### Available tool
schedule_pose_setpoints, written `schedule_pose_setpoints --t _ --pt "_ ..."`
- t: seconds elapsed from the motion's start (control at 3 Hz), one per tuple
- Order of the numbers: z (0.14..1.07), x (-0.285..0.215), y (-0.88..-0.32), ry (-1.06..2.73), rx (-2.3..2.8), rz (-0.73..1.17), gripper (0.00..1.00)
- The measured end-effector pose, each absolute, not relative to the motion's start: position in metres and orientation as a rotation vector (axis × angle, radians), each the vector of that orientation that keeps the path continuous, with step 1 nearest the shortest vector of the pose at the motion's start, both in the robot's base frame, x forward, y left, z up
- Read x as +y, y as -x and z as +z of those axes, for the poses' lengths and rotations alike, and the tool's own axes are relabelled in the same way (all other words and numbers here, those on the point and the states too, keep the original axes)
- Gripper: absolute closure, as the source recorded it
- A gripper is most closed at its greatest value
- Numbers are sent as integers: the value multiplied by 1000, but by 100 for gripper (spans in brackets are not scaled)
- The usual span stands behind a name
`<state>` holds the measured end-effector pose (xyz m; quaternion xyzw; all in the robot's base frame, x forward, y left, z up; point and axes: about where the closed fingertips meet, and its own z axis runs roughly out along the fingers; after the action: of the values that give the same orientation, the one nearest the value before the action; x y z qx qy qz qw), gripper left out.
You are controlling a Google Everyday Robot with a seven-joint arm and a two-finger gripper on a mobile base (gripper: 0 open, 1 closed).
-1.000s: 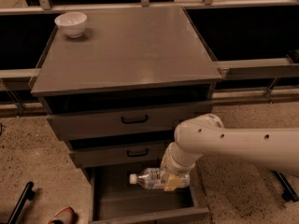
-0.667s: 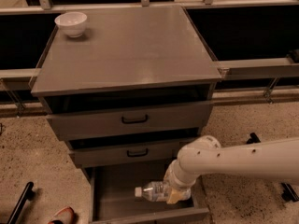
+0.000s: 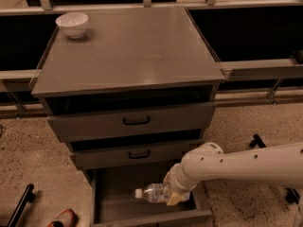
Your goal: Place blue plastic bottle into bottom drawer
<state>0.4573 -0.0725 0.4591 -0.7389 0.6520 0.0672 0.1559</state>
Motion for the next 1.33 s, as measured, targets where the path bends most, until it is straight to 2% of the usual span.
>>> schedule_pose_setpoints --t 0.33,1.0,1.33 --pt "446 -51 -478 2110 1734 205 100" --pt "338 11 -510 2146 1481 316 100" --pt "272 33 -514 2105 1462 376 74"
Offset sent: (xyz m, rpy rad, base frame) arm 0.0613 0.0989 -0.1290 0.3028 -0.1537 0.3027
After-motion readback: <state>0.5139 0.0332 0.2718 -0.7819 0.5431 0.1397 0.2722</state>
